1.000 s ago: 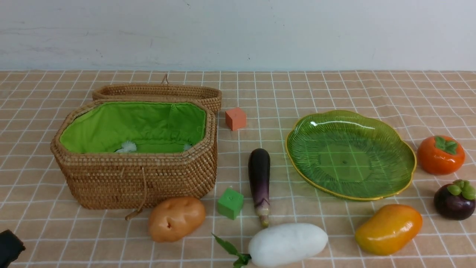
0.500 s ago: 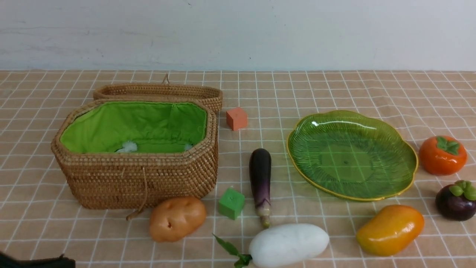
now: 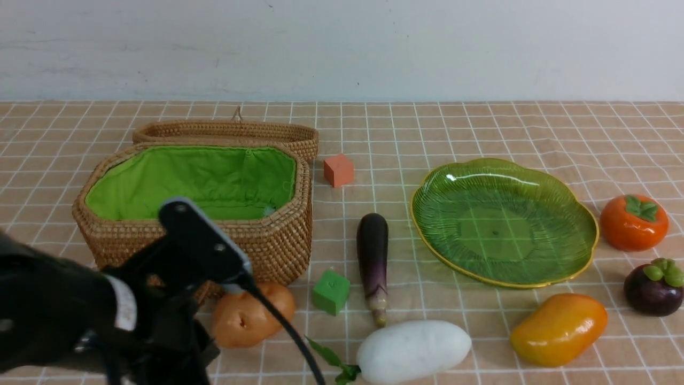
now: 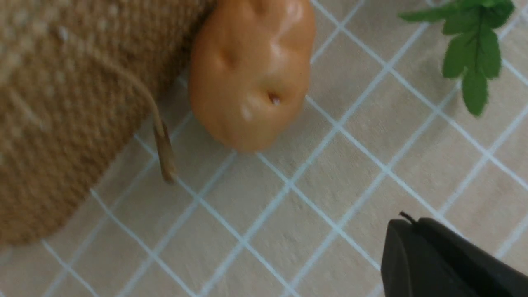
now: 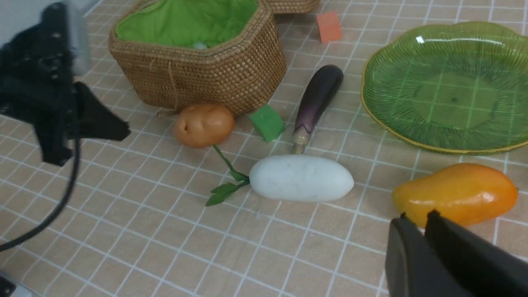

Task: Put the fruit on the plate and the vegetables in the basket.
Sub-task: Grab a potato with your left arm and place it in the basket on the left, then take a daikon with your left arm and place it on the basket on the left.

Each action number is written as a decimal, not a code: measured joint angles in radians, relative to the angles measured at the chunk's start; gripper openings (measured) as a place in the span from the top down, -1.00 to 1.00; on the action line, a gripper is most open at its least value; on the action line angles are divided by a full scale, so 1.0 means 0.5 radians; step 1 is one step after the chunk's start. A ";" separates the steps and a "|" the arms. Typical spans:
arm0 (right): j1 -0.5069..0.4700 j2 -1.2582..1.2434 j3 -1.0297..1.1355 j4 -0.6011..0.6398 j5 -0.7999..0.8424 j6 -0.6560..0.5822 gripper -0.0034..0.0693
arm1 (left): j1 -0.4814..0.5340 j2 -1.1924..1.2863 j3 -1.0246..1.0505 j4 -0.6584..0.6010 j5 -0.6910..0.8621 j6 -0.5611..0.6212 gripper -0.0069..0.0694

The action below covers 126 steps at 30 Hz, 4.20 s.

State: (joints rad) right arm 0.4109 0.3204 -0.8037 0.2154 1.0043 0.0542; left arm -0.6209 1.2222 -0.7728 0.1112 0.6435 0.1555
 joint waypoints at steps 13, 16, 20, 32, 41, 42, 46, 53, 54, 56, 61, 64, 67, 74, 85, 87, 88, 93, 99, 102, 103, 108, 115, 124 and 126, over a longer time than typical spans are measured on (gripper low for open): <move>0.004 0.000 -0.002 -0.045 0.066 0.000 0.71 | -0.046 0.619 -0.027 0.756 -0.735 -0.089 -0.48; 0.004 0.000 -0.002 -0.041 0.068 0.000 0.71 | -0.046 0.735 -0.027 1.018 -0.821 -0.095 -0.77; 0.004 0.000 -0.002 -0.029 0.096 0.000 0.71 | -0.046 0.838 -0.039 1.207 -0.867 -0.095 -0.80; 0.004 0.000 -0.002 -0.029 0.163 0.000 0.70 | -0.046 0.917 -0.064 1.264 -0.877 -0.095 -0.59; 0.004 0.000 -0.002 -0.029 0.163 -0.001 0.68 | -0.051 0.916 -0.066 1.264 -0.783 -0.147 -0.49; 0.004 0.000 -0.002 -0.029 0.163 -0.001 0.68 | -0.057 0.916 -0.066 1.264 -0.748 -0.153 -0.49; 0.004 0.000 -0.002 -0.029 0.163 -0.002 0.67 | -0.099 0.898 -0.066 1.259 -0.643 -0.210 -0.49; 0.004 0.000 -0.002 -0.029 0.163 -0.006 0.66 | -0.312 0.722 -0.043 1.159 -0.409 -0.373 -0.49; 0.004 0.000 -0.002 -0.029 0.158 -0.006 0.65 | -0.346 0.634 -0.043 1.151 -0.387 -0.420 -0.49; 0.004 0.000 -0.002 -0.029 0.141 -0.006 0.64 | -0.353 0.558 -0.043 1.147 -0.357 -0.442 -0.49; 0.004 0.000 -0.002 -0.029 0.094 -0.006 0.64 | -0.374 0.349 -0.043 1.112 -0.245 -0.455 -0.49; 0.004 0.000 -0.002 -0.022 -0.005 -0.006 0.64 | -0.384 0.193 -0.096 1.129 -0.140 -0.453 -0.49; 0.004 0.000 -0.002 0.086 -0.354 -0.017 0.64 | -0.294 0.048 -0.318 1.345 -0.044 -0.440 -0.49; 0.004 0.000 -0.002 0.467 -0.808 -0.305 0.62 | 0.137 0.242 -0.574 1.439 -0.152 -0.226 -0.49; 0.004 0.007 -0.002 0.701 -0.789 -0.564 0.61 | 0.372 0.635 -0.647 1.470 -0.237 -0.153 -0.49; 0.004 0.010 -0.002 0.701 -0.779 -0.569 0.61 | 0.371 0.635 -0.647 1.479 -0.255 -0.153 -0.49; 0.004 0.012 -0.002 0.701 -0.767 -0.567 0.61 | 0.371 0.635 -0.647 1.493 -0.255 -0.153 -0.49; 0.004 0.014 -0.002 0.704 -0.669 -0.567 0.59 | 0.371 0.635 -0.647 1.544 -0.237 -0.209 -0.83; 0.004 0.016 -0.060 0.650 -0.404 -0.567 0.58 | 0.303 0.587 -0.647 1.544 -0.147 -0.606 -0.85; 0.004 0.018 -0.156 0.579 -0.254 -0.544 0.58 | 0.216 0.547 -0.647 1.532 -0.095 -0.751 -0.66; 0.004 0.018 -0.229 0.510 -0.140 -0.491 0.58 | 0.128 0.522 -0.647 1.483 -0.063 -0.828 -0.49; 0.004 0.018 -0.437 0.257 0.271 -0.293 0.57 | -0.247 0.465 -0.679 1.003 0.066 -0.884 0.49; 0.004 0.014 -0.537 0.030 0.525 -0.154 0.56 | -0.620 0.826 -0.941 -0.095 0.290 -0.167 0.77; 0.010 0.014 -0.537 0.028 0.525 -0.153 0.56 | -0.645 1.236 -1.217 -0.201 -0.004 0.543 -0.26; 0.010 0.014 -0.537 0.032 0.525 -0.153 0.56 | -0.645 1.339 -1.223 -0.132 -0.116 0.569 -0.41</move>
State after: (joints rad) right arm 0.4158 0.3275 -1.0720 0.2314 1.2668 -0.0225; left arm -0.9435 1.8917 -1.3845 0.0451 0.5855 0.4399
